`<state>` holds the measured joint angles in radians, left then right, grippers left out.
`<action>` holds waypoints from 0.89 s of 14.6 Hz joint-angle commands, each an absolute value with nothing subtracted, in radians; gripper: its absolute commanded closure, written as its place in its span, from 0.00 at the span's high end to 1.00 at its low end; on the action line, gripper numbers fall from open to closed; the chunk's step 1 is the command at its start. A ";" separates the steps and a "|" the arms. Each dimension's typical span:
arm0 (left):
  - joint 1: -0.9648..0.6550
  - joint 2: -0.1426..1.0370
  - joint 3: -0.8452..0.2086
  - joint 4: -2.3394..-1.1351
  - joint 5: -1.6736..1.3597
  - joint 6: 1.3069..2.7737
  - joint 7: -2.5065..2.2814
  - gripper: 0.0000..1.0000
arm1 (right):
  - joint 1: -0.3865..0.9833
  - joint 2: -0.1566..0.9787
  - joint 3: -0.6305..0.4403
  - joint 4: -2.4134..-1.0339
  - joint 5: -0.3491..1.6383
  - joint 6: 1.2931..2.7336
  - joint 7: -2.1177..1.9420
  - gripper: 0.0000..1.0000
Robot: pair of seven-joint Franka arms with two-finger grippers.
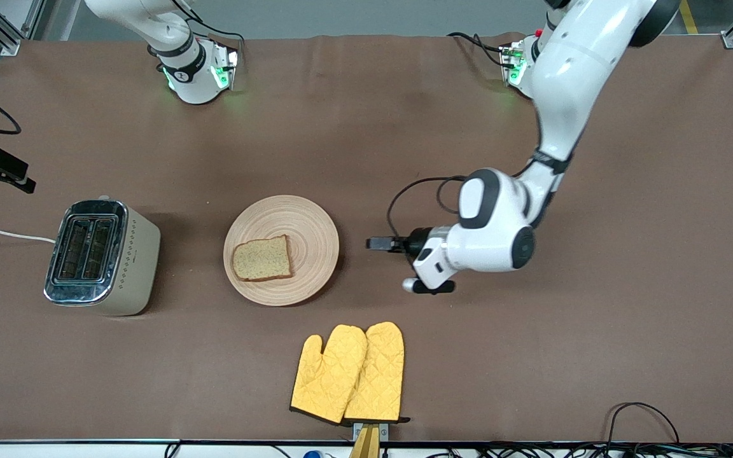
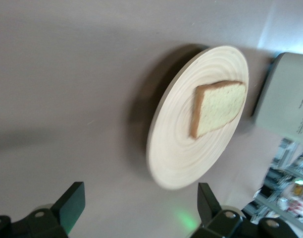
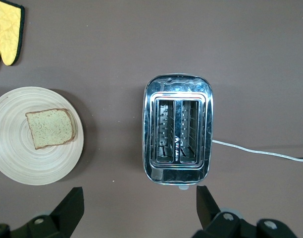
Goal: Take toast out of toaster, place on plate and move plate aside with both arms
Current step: 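Move the left gripper to the plate rim and grip it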
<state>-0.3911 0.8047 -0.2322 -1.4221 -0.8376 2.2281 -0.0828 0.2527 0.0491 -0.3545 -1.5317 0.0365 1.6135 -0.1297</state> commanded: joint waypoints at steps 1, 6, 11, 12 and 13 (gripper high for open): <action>-0.425 0.923 -0.259 -1.342 -0.967 2.327 0.001 1.00 | 0.259 0.060 -0.350 -1.517 0.017 1.603 -0.140 1.00; -0.494 1.025 -0.259 -1.287 -1.167 2.413 0.144 0.99 | 0.253 0.060 -0.350 -1.520 0.017 1.608 -0.141 1.00; -0.526 1.060 -0.261 -1.285 -1.239 2.445 0.297 0.12 | 0.089 0.061 -0.199 -1.522 0.018 1.608 -0.164 1.00; -0.528 1.058 -0.259 -1.289 -1.259 2.445 0.305 0.01 | 0.083 0.061 -0.198 -1.522 0.018 1.609 -0.164 1.00; -0.532 1.060 -0.259 -1.289 -1.259 2.445 0.308 0.00 | 0.080 0.061 -0.196 -1.522 0.018 1.609 -0.164 1.00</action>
